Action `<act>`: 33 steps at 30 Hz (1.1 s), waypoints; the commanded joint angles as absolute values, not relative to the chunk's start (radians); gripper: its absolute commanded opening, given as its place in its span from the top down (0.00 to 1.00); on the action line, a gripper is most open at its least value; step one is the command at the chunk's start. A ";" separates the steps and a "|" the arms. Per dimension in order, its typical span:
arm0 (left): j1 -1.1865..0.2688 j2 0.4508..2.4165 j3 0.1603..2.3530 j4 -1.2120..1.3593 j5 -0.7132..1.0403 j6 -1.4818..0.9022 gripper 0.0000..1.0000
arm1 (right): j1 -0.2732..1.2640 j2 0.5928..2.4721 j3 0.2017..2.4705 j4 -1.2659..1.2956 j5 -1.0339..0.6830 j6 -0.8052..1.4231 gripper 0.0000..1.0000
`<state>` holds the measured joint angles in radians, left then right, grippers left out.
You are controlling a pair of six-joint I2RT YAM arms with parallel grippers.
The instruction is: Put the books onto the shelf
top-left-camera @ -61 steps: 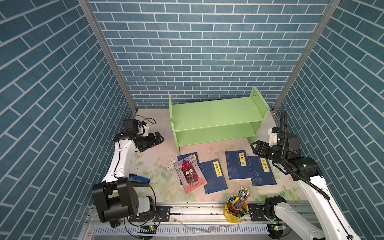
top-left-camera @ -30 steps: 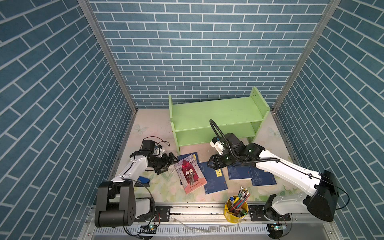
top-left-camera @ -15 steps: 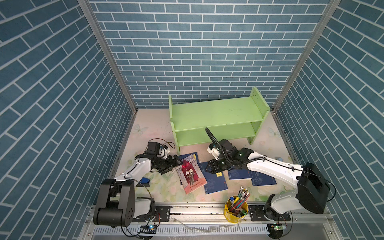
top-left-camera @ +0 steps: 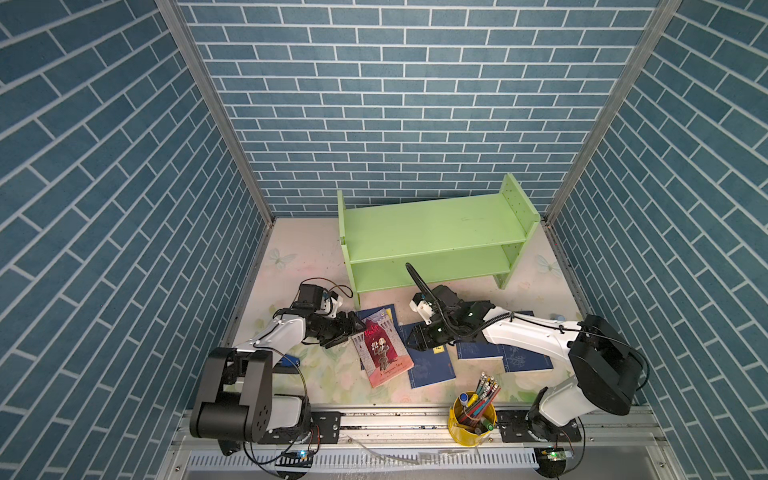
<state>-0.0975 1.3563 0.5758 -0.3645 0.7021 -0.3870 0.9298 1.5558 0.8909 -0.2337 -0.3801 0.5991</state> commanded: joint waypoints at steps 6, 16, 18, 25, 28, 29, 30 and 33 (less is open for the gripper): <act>-0.113 1.373 0.556 -0.364 0.691 -0.385 0.12 | 0.939 1.624 0.877 -0.131 -0.411 0.641 0.47; -0.127 1.395 0.532 -0.262 0.811 -0.445 0.30 | 0.946 1.705 0.920 -0.126 -0.440 0.637 0.49; -0.127 1.393 0.532 -0.257 0.815 -0.447 0.32 | 0.947 1.710 0.924 -0.119 -0.442 0.637 0.49; -0.127 1.365 0.518 -0.220 0.841 -0.472 0.43 | 0.953 1.725 0.923 -0.086 -0.462 0.650 0.53; -0.127 1.365 0.516 -0.210 0.852 -0.480 0.47 | 0.954 1.738 0.924 -0.078 -0.478 0.655 0.60; -0.127 1.365 0.516 -0.209 0.853 -0.481 0.49 | 0.954 1.741 0.925 -0.075 -0.481 0.656 0.61; -0.127 1.366 0.515 -0.207 0.852 -0.482 0.50 | 0.954 1.742 0.923 -0.072 -0.482 0.659 0.61; -0.127 1.360 0.516 -0.209 0.850 -0.482 0.52 | 0.954 1.741 0.919 -0.063 -0.479 0.666 0.67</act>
